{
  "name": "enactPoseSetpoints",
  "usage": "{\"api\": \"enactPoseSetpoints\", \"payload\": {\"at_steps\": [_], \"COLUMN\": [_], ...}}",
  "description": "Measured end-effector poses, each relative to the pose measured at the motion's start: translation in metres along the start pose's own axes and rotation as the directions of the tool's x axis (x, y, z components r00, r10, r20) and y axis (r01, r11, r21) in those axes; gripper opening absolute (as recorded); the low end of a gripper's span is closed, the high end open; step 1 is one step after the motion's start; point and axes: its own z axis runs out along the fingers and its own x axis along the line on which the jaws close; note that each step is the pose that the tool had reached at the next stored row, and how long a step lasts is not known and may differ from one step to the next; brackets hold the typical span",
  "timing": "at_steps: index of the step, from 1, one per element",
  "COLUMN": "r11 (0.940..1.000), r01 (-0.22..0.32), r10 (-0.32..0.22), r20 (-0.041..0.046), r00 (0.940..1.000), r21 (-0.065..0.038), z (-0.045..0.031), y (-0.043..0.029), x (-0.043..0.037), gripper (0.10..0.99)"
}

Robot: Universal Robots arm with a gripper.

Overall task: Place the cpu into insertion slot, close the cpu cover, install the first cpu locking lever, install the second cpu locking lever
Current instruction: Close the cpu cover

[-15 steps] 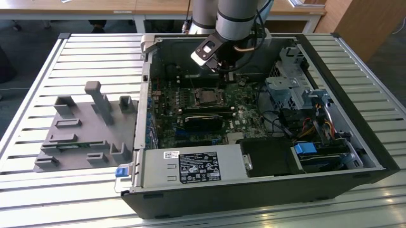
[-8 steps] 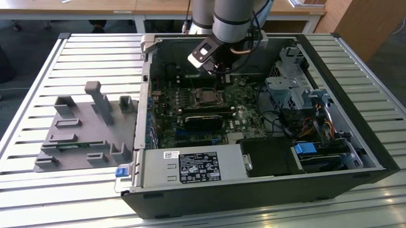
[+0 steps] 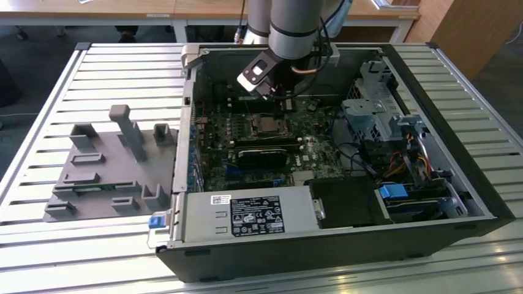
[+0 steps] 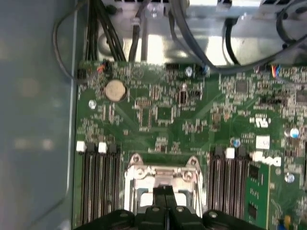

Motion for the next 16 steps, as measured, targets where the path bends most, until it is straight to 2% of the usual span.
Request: {"api": "enactPoseSetpoints", "payload": {"at_steps": [5,10,16], "r11": [1.0,1.0,1.0], "r01": [0.0,0.0,0.0], "r10": [0.0,0.0,0.0], "r20": [-0.0003,-0.0003,-0.0003], "r00": [1.0,1.0,1.0], "r21": [0.0,0.0,0.0], "z": [0.0009,0.0009,0.0021], "y": [-0.0113,-0.0153,-0.0269], "x": [0.0002,0.0003,0.0004], "gripper": [0.114,0.114,0.114]}}
